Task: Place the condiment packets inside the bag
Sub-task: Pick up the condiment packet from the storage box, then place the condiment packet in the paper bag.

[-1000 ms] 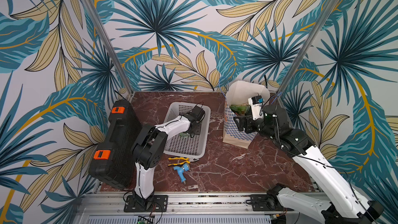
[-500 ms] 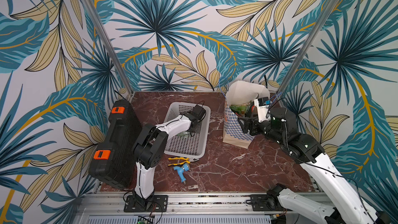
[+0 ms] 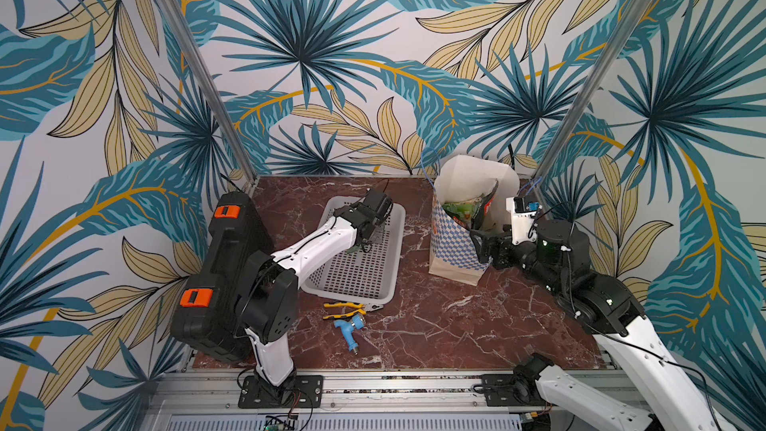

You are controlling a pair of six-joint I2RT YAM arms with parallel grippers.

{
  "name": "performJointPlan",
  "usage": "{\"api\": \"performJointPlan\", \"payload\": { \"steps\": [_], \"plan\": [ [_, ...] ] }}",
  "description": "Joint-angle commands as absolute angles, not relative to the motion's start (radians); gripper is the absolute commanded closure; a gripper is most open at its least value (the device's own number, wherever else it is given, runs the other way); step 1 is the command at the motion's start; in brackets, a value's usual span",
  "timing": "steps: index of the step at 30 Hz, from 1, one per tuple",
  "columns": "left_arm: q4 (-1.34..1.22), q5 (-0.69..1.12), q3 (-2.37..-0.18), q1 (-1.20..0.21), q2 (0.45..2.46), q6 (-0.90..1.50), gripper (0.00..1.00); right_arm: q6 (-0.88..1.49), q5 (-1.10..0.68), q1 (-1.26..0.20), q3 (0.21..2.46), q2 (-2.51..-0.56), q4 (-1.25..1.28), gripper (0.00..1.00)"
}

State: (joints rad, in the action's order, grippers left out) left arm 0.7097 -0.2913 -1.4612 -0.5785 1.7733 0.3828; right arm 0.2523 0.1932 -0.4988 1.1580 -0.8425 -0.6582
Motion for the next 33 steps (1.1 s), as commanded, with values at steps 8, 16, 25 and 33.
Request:
{"api": "performJointPlan", "payload": {
  "steps": [8,16,25,33],
  "plan": [
    [0.786,-0.228,-1.668,-0.672,1.6,0.41,1.0,0.311,0.5,-0.5,1.072,-0.709,-0.72,0.0],
    [0.801,-0.186,-1.811,-0.77,1.544,0.442,1.0,0.348,0.744,-0.499,0.992,-0.557,-0.736,0.0],
    [0.735,-0.114,-1.975,-0.91,1.536,0.477,1.0,0.374,0.876,-0.499,0.923,-0.521,-0.708,0.0],
    [0.735,-0.004,-2.213,-0.963,1.691,0.499,1.0,0.392,0.924,-0.5,0.869,-0.539,-0.681,0.0]
  ]
}}
